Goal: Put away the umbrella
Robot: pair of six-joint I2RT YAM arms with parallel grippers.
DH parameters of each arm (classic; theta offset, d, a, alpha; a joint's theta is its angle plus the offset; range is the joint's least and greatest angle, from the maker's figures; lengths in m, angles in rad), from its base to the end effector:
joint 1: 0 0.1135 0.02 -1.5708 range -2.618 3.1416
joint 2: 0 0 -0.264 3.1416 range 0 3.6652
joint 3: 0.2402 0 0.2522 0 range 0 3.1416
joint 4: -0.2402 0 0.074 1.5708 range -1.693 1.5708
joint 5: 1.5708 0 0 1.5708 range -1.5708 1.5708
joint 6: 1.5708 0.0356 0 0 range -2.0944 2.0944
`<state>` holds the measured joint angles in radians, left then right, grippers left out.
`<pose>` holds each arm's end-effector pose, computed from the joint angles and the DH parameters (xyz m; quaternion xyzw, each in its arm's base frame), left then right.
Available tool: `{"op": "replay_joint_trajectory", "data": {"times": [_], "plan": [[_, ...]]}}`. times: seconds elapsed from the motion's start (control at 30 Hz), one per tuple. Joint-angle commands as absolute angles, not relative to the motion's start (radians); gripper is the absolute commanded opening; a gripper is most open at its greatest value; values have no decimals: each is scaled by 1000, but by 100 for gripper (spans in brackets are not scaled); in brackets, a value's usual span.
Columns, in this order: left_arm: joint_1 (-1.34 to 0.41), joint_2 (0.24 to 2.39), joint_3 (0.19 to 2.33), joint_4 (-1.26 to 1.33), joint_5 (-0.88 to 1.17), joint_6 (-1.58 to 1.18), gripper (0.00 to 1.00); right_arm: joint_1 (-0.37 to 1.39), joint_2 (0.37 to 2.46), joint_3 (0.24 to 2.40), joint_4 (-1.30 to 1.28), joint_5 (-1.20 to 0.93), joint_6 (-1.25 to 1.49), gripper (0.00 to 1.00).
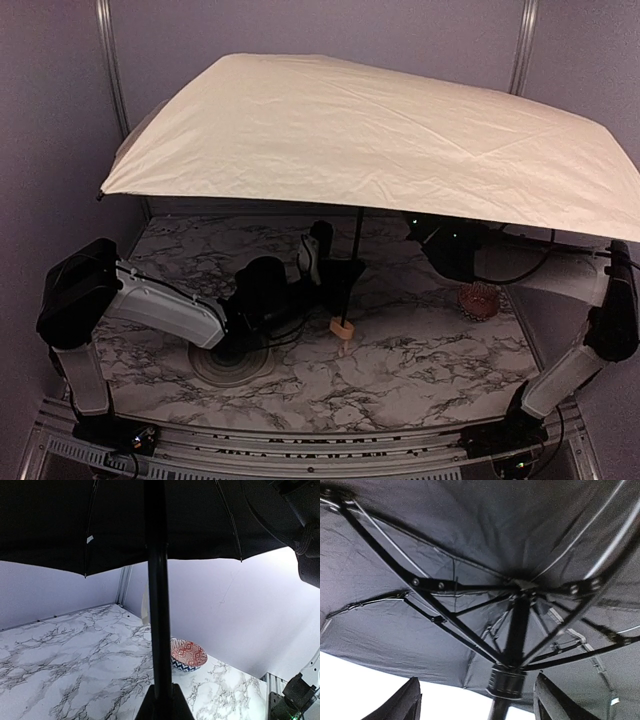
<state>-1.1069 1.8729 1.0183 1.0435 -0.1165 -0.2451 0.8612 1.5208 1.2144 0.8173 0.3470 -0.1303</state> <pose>0.1881 -0.3666 0.2407 0.2250 0.5968 -0.4524 0.6234 0.2387 0.2593 0.4130 -0.1058 0.5088 0.2222 0.8249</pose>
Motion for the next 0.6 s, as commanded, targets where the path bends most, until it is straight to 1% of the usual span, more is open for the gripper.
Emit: {"op": "replay_joint_trajectory", "data": {"times": [0.0, 0.2, 0.37, 0.47, 0.53, 0.57], "plan": [[-1114, 1866, 1017, 1242, -212, -215, 0, 867, 1518, 1212, 860, 414, -145, 69], [-1121, 1906, 1033, 1288, -232, -197, 0, 866, 1520, 1197, 866, 411, -139, 57], [-1124, 1921, 1037, 1290, -229, -186, 0, 864, 1528, 1199, 890, 436, -156, 51], [-1123, 1933, 1040, 1293, -232, -186, 0, 858, 1539, 1220, 892, 457, -160, 51], [-1123, 1940, 1041, 1300, -232, -187, 0, 849, 1551, 1229, 895, 464, -156, 48], [-1123, 1942, 1042, 1301, -232, -188, 0, 848, 1556, 1231, 894, 467, -153, 45]]}}
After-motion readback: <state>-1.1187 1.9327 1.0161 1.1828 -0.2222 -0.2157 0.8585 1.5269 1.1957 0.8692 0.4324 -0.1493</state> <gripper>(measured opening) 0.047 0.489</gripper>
